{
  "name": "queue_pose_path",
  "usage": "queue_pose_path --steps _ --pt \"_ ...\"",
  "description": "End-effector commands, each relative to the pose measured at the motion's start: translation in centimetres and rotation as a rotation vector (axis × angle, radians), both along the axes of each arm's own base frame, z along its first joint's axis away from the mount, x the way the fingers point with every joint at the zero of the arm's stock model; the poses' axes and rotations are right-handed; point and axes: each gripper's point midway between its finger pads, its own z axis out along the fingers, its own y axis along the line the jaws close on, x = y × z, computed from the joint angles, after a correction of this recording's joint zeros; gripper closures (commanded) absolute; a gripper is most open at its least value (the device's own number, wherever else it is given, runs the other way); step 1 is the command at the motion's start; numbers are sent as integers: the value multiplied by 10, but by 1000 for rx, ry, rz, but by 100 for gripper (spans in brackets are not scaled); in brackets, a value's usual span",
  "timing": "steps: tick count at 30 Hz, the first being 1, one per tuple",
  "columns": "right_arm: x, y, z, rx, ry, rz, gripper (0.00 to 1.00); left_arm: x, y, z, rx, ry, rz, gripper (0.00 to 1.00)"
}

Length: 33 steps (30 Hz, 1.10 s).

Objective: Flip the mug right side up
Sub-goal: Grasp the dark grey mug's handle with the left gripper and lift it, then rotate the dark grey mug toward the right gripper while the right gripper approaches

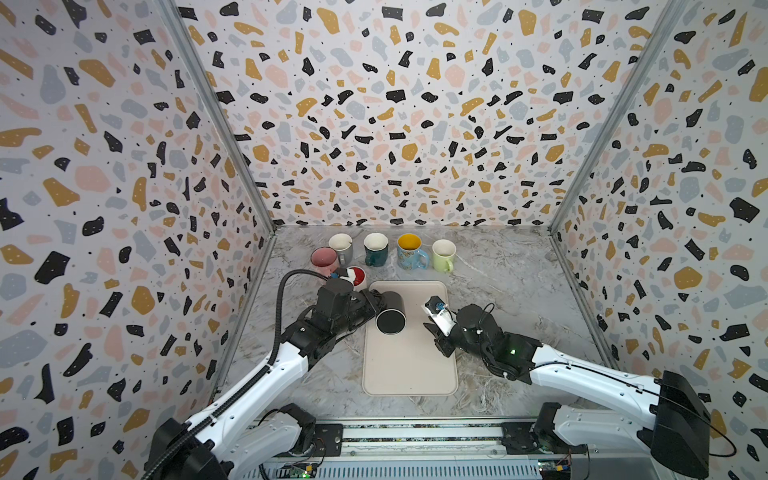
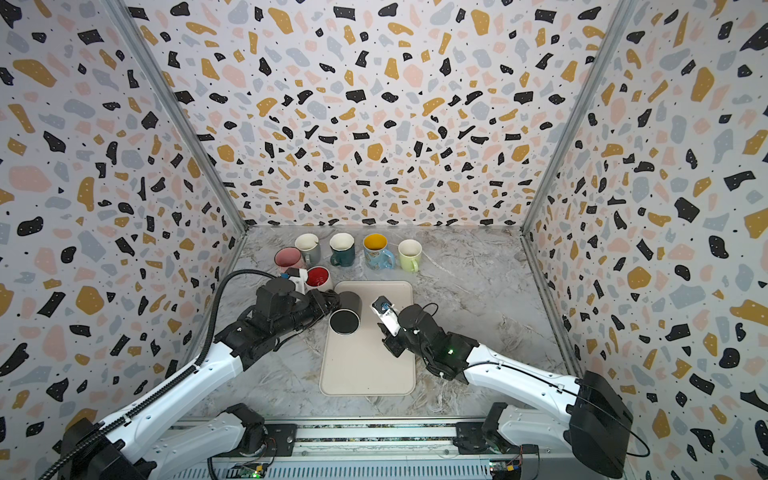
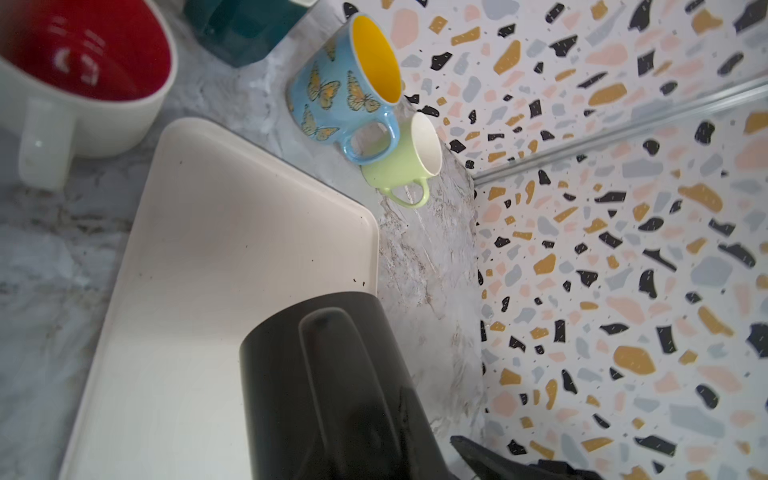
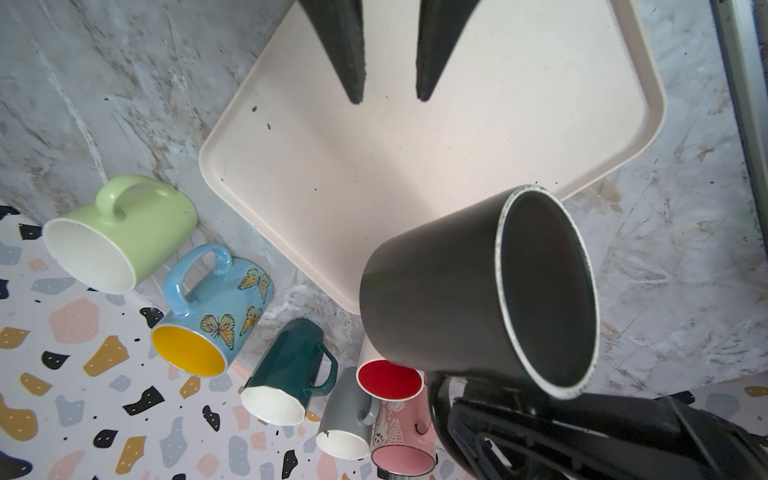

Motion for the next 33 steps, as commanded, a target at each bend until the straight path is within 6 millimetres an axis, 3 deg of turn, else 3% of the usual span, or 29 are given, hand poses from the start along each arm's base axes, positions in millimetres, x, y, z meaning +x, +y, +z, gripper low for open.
queue_pose_path --steps 1,9,17,27,33 --pt "5 -5 32 41 -4 -31 75 10 -12 46 145 -322 -114 100" --pt "3 4 59 99 159 24 75 9 -29 60 406 -686 -145 100" --pt "13 -4 75 188 388 53 74 -6 -32 93 532 -1013 -72 100" --pt "5 1 94 324 651 214 68 -32 -13 89 665 -1258 55 100" --pt "-9 16 93 395 818 324 61 -35 -25 77 836 -1346 39 100"
